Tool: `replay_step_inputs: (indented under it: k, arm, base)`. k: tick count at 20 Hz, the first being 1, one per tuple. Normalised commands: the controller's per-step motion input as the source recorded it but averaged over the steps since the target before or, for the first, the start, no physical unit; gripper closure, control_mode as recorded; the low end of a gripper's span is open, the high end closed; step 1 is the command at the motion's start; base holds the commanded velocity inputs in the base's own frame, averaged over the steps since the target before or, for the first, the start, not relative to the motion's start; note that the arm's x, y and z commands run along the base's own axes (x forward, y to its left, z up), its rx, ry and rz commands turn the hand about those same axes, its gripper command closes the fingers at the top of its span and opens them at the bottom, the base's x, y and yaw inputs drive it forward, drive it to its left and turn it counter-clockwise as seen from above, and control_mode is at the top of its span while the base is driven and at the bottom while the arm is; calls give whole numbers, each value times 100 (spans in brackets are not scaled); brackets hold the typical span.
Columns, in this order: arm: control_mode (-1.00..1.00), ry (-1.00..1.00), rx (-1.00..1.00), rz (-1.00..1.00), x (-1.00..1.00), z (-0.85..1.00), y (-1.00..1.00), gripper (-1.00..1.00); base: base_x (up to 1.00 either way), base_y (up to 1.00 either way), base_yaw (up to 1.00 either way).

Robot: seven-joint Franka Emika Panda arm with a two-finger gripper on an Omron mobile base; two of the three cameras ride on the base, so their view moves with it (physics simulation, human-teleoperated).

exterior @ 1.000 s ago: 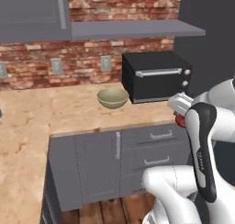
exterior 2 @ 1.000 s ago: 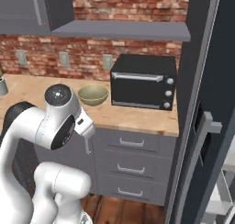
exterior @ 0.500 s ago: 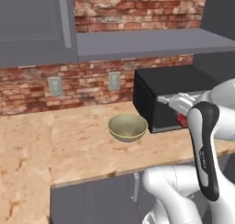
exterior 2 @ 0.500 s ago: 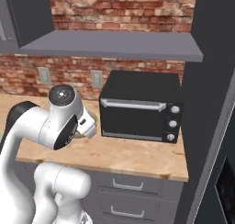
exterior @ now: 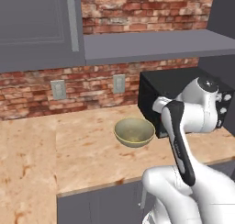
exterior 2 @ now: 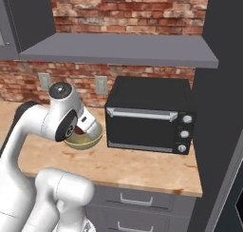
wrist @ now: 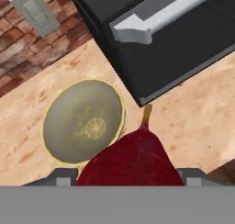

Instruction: Take the orange, peach, and pear from the freezer and place them in the bowl on the counter.

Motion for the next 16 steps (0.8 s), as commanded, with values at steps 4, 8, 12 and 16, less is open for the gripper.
replay_step_inputs:
  k: [4, 8, 12, 16]
  arm:
    - [-100, 17, -12, 0, 100, -69, 55, 100]
    - [-100, 11, -2, 0, 100, -61, 37, 100]
    - [-100, 7, 0, 0, 100, -60, 25, 100]
    - [-100, 4, -3, 0, 95, -56, 24, 100]
  base:
    - [0, 0, 0]
    - [0, 0, 0]
    - [0, 0, 0]
    - [0, 0, 0]
